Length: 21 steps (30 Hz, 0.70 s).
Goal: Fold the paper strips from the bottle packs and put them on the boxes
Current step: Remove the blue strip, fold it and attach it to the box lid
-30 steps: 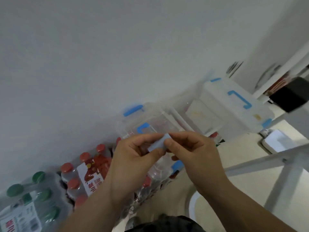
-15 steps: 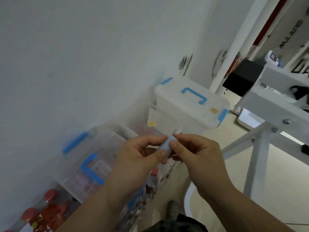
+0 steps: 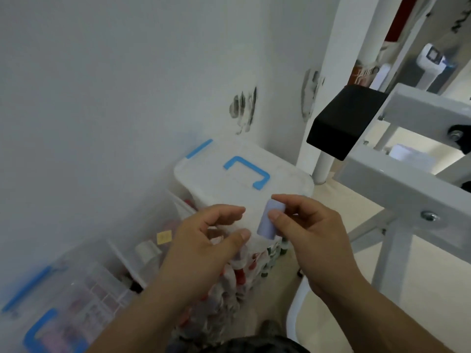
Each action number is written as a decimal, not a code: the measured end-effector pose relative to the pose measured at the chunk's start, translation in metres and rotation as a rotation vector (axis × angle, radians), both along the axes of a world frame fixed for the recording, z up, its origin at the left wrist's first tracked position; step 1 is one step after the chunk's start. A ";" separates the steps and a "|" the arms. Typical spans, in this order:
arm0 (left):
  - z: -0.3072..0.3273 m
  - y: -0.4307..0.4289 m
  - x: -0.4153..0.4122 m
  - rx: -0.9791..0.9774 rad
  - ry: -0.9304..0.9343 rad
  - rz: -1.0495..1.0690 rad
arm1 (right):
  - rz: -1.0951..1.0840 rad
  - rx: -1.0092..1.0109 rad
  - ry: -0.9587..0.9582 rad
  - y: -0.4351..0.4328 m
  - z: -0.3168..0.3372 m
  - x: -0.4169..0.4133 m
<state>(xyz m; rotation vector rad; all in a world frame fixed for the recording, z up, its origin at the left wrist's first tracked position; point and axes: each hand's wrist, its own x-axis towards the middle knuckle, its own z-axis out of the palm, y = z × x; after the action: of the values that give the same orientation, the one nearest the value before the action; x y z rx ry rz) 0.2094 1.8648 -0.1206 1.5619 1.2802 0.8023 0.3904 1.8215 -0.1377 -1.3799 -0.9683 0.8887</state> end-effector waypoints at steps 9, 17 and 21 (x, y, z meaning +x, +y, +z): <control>-0.012 0.059 0.063 0.335 0.385 -0.347 | -0.241 -0.098 0.050 0.011 -0.034 0.056; -0.038 0.089 0.095 0.296 0.586 -0.561 | -0.329 -0.163 0.033 0.017 -0.048 0.045; -0.049 0.093 0.093 0.309 0.543 -0.573 | -0.376 -0.188 0.041 0.018 -0.057 0.040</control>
<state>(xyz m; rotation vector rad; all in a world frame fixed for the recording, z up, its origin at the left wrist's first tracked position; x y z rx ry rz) 0.3020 1.9581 -0.1694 2.3578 0.9965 0.2115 0.4299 1.8396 -0.1949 -1.6304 -0.5759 0.7306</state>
